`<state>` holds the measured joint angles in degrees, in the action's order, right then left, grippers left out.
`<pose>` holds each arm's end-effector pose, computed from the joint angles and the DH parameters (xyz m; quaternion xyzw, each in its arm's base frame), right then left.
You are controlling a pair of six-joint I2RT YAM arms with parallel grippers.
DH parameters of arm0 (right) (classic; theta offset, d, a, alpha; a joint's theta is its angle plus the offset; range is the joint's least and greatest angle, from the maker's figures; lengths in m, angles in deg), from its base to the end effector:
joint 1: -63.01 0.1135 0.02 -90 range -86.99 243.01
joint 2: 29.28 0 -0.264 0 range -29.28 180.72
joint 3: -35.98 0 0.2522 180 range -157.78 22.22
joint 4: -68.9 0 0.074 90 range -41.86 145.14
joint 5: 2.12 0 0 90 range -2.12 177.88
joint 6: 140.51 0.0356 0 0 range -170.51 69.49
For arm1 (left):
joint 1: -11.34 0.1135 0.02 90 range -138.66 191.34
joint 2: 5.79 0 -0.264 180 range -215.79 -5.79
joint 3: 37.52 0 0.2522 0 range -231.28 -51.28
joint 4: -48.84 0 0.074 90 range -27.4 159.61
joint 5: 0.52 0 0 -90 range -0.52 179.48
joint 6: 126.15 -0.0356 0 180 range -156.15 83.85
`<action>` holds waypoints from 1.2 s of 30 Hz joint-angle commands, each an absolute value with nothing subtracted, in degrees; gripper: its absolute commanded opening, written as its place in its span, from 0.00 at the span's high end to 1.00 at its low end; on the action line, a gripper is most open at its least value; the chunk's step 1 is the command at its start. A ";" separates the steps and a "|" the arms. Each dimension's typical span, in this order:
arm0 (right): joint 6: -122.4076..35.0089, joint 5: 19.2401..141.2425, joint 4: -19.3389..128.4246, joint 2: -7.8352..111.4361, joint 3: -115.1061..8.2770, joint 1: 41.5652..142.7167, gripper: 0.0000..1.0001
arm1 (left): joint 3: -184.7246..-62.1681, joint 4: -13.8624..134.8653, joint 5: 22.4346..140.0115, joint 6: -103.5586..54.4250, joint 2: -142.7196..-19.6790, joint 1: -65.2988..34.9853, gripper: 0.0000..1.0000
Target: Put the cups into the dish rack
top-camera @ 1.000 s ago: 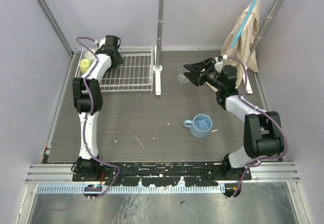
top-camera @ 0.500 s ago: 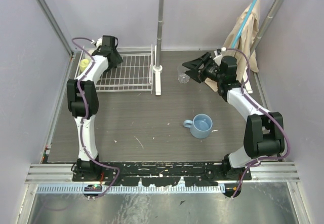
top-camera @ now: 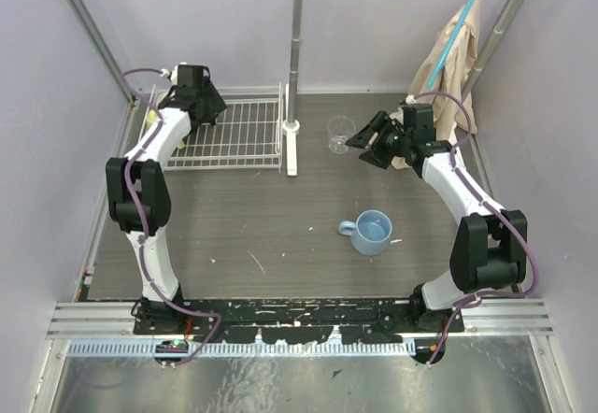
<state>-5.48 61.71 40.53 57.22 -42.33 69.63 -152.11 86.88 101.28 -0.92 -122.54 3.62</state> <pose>0.3345 0.0546 0.2780 0.1901 0.8551 0.3728 0.3061 0.4707 -0.0565 0.2695 -0.2566 0.8661 -0.0666 0.4239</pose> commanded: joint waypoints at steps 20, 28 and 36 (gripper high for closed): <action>23.67 84.36 -12.09 45.86 -51.60 70.47 0.23 | -138.62 74.52 75.11 -6.35 -100.78 3.76 0.21; 33.76 83.03 -15.10 43.12 -44.98 72.00 0.28 | -134.48 71.82 72.84 -3.66 -97.01 3.81 0.21; 38.80 83.71 -7.48 40.47 -35.07 72.23 0.41 | -133.87 70.86 68.73 -2.67 -94.73 3.57 0.14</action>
